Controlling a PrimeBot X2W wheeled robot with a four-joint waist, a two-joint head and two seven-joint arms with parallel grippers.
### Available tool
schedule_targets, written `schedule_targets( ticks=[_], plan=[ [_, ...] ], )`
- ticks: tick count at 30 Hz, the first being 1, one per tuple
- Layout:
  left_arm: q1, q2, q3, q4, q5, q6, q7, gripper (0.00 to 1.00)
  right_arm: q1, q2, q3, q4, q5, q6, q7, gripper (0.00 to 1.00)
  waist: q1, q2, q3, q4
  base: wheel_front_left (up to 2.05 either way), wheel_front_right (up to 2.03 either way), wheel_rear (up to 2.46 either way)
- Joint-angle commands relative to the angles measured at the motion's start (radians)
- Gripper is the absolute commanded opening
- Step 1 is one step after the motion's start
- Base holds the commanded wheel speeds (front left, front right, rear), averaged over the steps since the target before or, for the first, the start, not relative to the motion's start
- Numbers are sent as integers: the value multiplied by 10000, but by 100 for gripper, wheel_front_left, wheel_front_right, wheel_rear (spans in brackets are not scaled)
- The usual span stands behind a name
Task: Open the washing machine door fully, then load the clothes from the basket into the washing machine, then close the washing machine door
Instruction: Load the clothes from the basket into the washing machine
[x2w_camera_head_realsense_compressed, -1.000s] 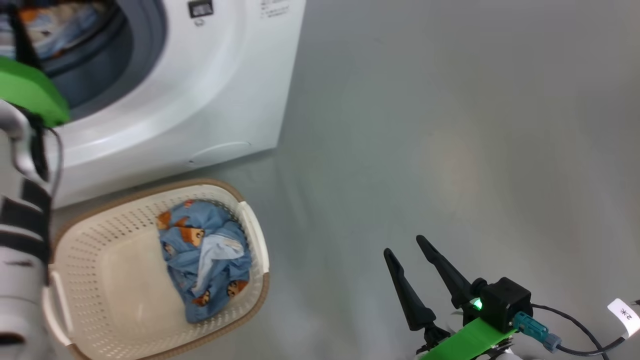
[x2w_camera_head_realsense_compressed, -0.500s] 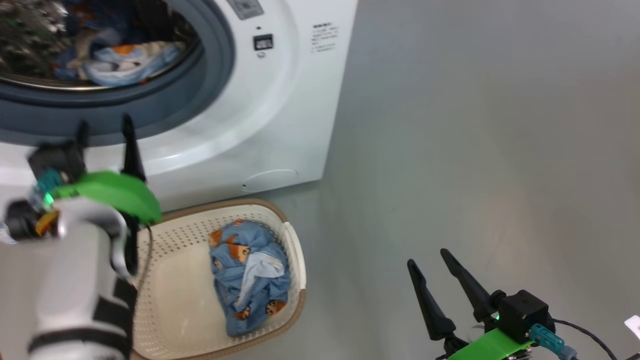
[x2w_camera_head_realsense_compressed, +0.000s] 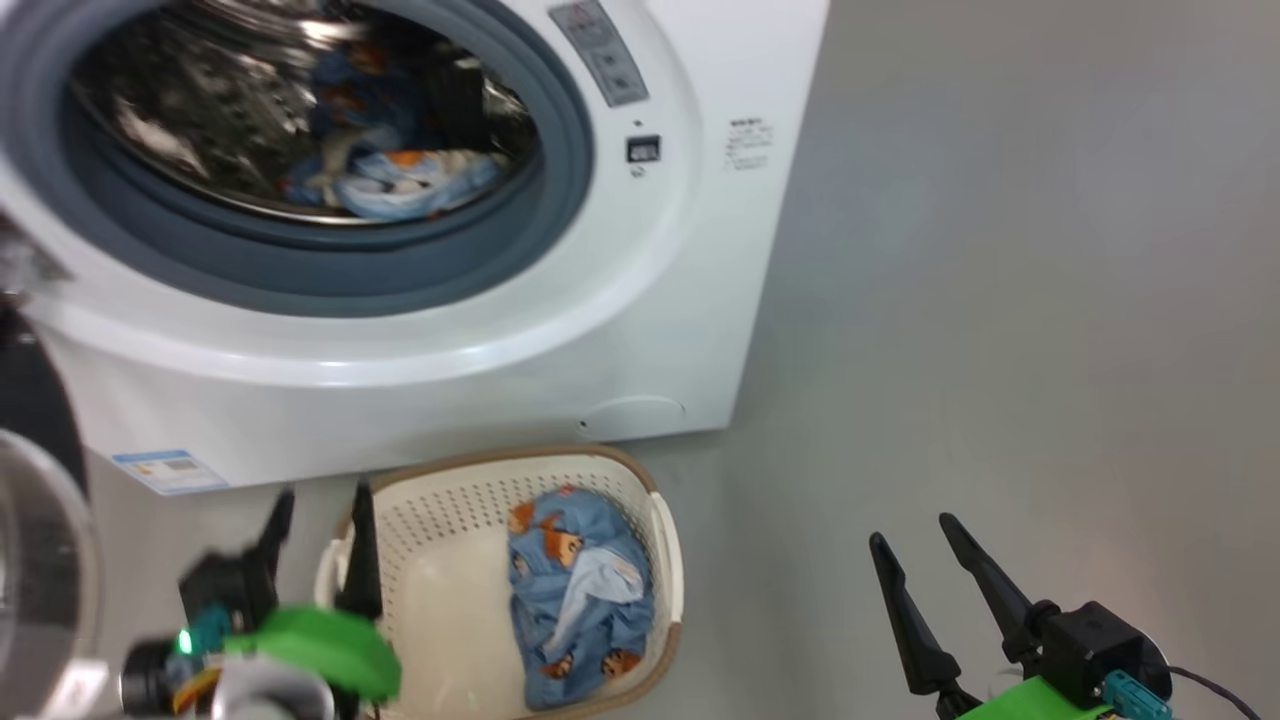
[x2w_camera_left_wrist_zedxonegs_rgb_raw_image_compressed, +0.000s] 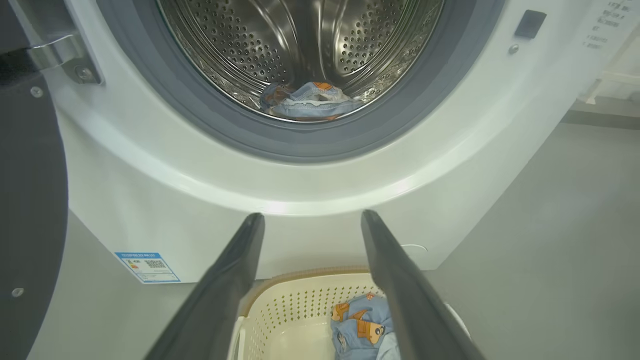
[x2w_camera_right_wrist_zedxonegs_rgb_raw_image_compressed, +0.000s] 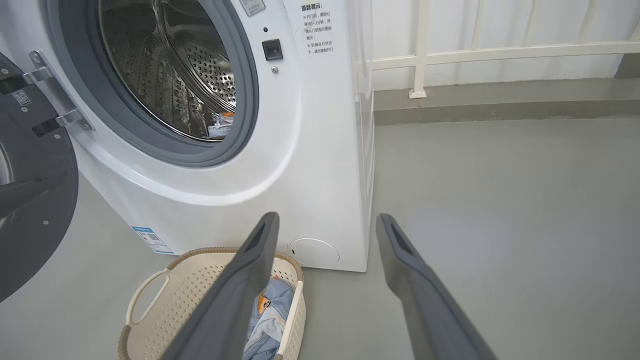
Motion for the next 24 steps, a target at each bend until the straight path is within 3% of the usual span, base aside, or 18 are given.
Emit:
schedule_targets(
  ticks=[1,7,10,15,24],
  plan=[
    [258,143,264,-407,-11,88,-64,100,29,-104,210,-267,-127,16,-49,100,1,-1,-529,466,0,0,0],
    [1826,109,84,-1480,-503,217,-64,100,258,-239,122,-378,-144,16,-49,100,1,-1,-1024,812,0,0,0],
    [2687,106,-183,-2181,-879,555,-64,100,549,-273,-28,-491,-144,16,-49,100,1,-1,-1277,1047,0,0,0],
    [3456,105,-284,-2982,-858,924,-64,100,707,-309,-40,-580,-168,16,-49,100,1,-1,-1366,1138,0,0,0],
    [4557,104,-238,-3766,-740,1109,-64,100,968,-352,-162,-673,-189,16,-49,100,1,-1,-1720,1201,0,0,0]
  ],
)
